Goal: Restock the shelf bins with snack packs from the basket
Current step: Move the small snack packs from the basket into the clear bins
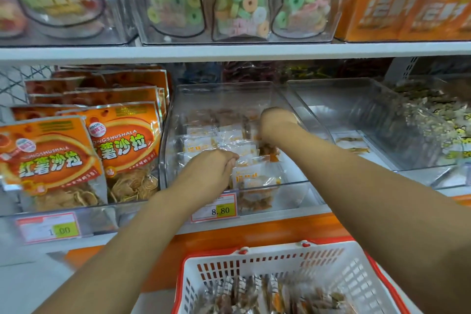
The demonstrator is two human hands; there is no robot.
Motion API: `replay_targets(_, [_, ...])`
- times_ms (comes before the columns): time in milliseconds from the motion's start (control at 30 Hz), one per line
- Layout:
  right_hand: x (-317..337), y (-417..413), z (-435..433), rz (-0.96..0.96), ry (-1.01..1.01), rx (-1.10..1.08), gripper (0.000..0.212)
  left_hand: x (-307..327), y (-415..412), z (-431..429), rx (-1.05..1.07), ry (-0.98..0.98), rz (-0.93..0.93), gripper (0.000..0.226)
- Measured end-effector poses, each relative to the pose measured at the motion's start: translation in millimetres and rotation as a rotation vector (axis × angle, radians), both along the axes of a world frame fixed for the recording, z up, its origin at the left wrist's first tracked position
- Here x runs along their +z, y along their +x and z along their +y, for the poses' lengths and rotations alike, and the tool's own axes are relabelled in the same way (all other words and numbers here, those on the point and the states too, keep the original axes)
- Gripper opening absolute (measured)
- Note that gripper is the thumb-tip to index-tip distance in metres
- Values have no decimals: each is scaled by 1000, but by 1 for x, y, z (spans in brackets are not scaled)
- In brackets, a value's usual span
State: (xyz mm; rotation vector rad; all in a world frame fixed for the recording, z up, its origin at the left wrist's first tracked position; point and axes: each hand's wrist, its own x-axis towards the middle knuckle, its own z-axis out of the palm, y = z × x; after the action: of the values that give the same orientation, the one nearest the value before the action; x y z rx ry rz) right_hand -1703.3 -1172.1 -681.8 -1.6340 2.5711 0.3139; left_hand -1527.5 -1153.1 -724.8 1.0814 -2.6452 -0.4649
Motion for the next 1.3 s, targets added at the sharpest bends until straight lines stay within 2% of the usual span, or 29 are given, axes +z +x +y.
replay_targets(133, [-4,5,12,47,-249,82,49,-5,-3,4,13,-25,-41,34])
replay_targets(200, [1,9,19,57,-281,123,41,-6,-4,4,17,-34,-45,35])
replay_targets(233, [4,10,23,38,-245,124,29,-6,-5,4,22,-29,-40,36])
replay_targets(300, [5,11,26,-82,-26,74,10,-6,-6,3,36,-13,-39,38])
replay_targets(367, [1,11,26,-291,228,-13,20,-5,-7,4,46,-8,-50,38])
replay_targets(400, [-2,10,23,-385,283,-51,28,-4,-7,4,48,-7,-55,38])
replay_targets(500, [-10,8,18,-472,303,-113,42,-2,-5,6,43,-13,-55,38])
replay_targets(600, [-14,13,18,-438,319,-110,39,-3,-4,7,40,-20,-53,38])
replay_targets(700, [-15,19,26,-286,289,-12,35,-3,-4,7,37,-31,-55,38])
replay_targets(867, [-21,15,32,-159,333,87,22,-3,-5,6,27,-40,-59,36])
replay_targets(1067, [-23,21,33,-60,343,131,38,-4,-6,5,24,-48,-57,38])
replay_targets(1300, [-26,9,22,-135,294,107,42,-7,-6,4,33,-47,-46,39])
